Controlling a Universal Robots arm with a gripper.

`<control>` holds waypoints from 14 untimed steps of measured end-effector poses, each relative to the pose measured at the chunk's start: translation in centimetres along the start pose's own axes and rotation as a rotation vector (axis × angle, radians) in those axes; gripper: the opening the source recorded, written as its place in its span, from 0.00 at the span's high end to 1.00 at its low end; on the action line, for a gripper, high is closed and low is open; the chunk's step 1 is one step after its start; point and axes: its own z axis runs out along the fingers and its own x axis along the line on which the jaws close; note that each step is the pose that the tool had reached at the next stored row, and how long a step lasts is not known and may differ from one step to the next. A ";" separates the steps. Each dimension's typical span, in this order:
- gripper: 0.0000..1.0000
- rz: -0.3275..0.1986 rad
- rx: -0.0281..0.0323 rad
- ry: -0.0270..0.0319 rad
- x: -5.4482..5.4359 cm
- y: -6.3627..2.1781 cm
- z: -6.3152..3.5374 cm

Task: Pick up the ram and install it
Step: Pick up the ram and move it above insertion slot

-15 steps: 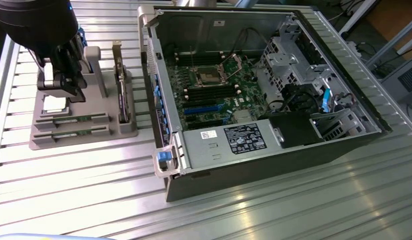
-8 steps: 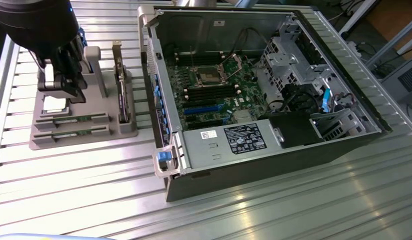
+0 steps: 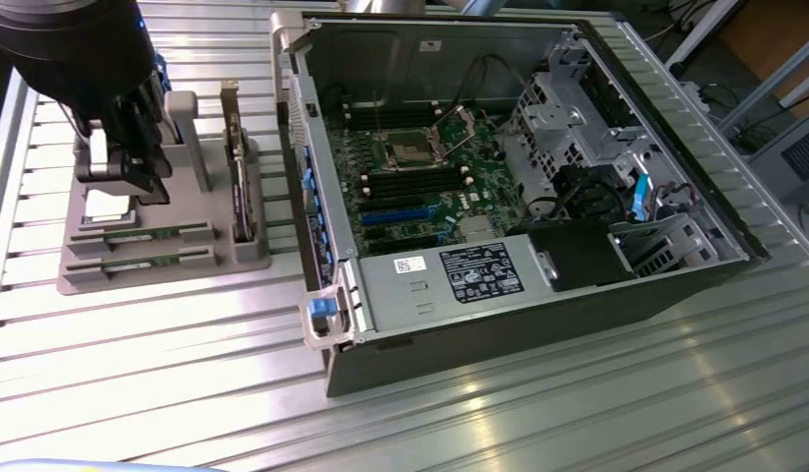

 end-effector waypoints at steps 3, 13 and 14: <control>0.64 0.000 -0.0001 0.0001 0.0 0.01 0.11; 0.64 0.000 0.0000 0.0001 0.0 0.02 0.38; 0.64 0.000 0.0000 0.0001 0.0 0.02 0.40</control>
